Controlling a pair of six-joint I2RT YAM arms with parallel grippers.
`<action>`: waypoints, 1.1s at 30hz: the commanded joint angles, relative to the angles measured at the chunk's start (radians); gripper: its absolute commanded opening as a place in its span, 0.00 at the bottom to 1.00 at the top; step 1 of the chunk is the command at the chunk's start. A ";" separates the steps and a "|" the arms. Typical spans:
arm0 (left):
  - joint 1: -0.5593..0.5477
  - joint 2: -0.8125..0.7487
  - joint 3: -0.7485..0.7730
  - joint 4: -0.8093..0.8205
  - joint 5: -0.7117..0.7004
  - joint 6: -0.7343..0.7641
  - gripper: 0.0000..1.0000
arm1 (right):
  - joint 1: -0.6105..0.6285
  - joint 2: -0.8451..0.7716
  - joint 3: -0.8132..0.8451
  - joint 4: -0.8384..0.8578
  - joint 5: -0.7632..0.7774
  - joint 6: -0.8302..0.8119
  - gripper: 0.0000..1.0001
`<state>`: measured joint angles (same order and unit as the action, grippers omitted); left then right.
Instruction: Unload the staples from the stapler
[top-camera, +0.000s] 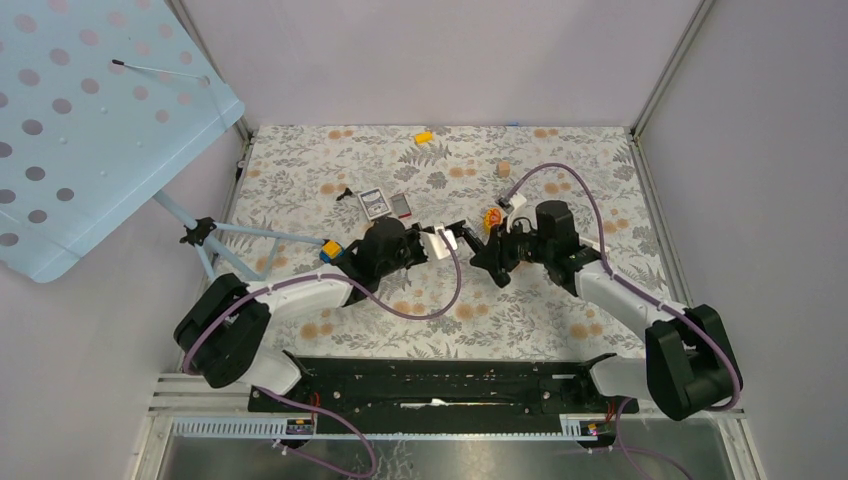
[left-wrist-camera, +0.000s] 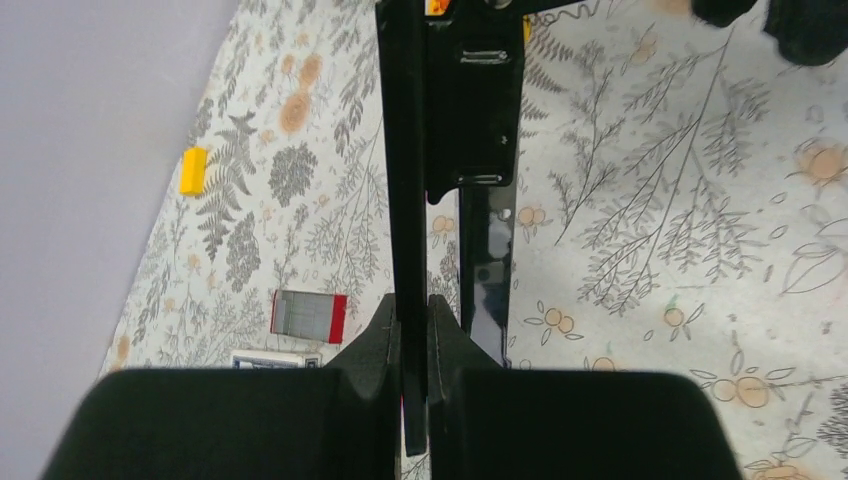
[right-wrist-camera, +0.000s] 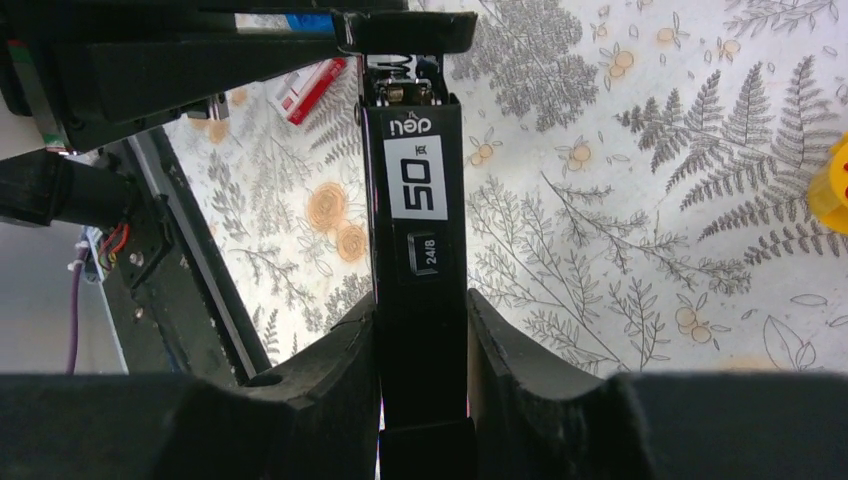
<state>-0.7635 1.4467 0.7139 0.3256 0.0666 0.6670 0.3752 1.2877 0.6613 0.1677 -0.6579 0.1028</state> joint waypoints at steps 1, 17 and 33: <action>-0.037 -0.125 0.016 -0.001 0.217 -0.006 0.00 | -0.031 -0.150 -0.034 0.322 0.155 0.105 0.00; -0.034 -0.009 0.031 -0.052 0.065 0.071 0.00 | -0.019 -0.146 -0.016 0.249 0.401 0.088 0.00; -0.042 -0.065 0.125 -0.123 0.340 -0.575 0.00 | -0.019 0.001 0.259 -0.094 0.214 0.082 0.00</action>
<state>-0.7448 1.4586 0.8505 0.2035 0.1581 0.3626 0.3786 1.2297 0.7841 0.0338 -0.5690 0.1726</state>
